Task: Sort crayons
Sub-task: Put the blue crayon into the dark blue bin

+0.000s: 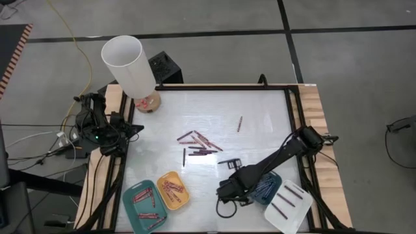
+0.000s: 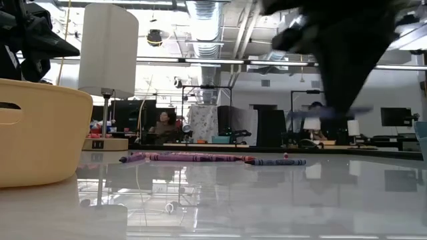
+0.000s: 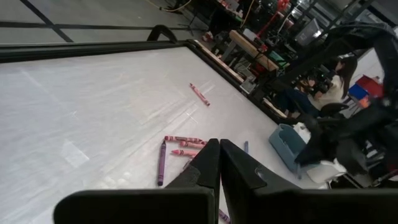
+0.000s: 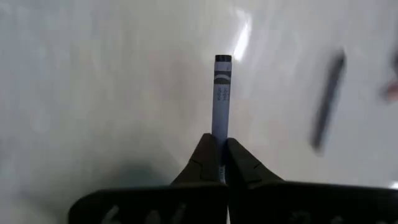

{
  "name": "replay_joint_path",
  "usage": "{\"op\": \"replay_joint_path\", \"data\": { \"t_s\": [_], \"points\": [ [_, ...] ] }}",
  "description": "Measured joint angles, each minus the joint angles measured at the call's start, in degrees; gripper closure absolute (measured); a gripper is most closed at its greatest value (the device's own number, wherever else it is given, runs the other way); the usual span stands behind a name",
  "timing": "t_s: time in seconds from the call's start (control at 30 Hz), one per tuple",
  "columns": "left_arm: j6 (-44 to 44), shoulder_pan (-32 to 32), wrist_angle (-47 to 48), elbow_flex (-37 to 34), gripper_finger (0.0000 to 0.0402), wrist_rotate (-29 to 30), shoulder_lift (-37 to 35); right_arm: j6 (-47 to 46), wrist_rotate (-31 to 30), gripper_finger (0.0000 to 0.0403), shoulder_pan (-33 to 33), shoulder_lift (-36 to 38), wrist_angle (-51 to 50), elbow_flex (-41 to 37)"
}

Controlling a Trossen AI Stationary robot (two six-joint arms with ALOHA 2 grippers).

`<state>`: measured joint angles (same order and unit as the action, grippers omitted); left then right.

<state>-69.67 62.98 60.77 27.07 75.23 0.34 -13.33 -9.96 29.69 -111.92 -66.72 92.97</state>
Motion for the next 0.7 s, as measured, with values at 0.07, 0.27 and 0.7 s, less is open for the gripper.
{"op": "replay_joint_path", "data": {
  "t_s": [0.07, 0.27, 0.7],
  "points": [
    [0.0, -0.02, 0.01, 0.0, 0.0401, -0.16, 0.01, -0.23, -0.02, 0.04, 0.77, 0.19, -8.1, 2.13],
    [0.0, -0.02, 0.15, 0.0, 0.0401, -0.49, 0.0, -3.47, 1.48, 0.0401, 5.02, 2.17, -23.32, 2.78],
    [0.42, 0.0, 0.46, 0.0, 0.0401, 0.3, 0.0, -13.83, 2.79, 0.0401, 13.47, 12.73, -18.89, -11.18]
  ]
}}
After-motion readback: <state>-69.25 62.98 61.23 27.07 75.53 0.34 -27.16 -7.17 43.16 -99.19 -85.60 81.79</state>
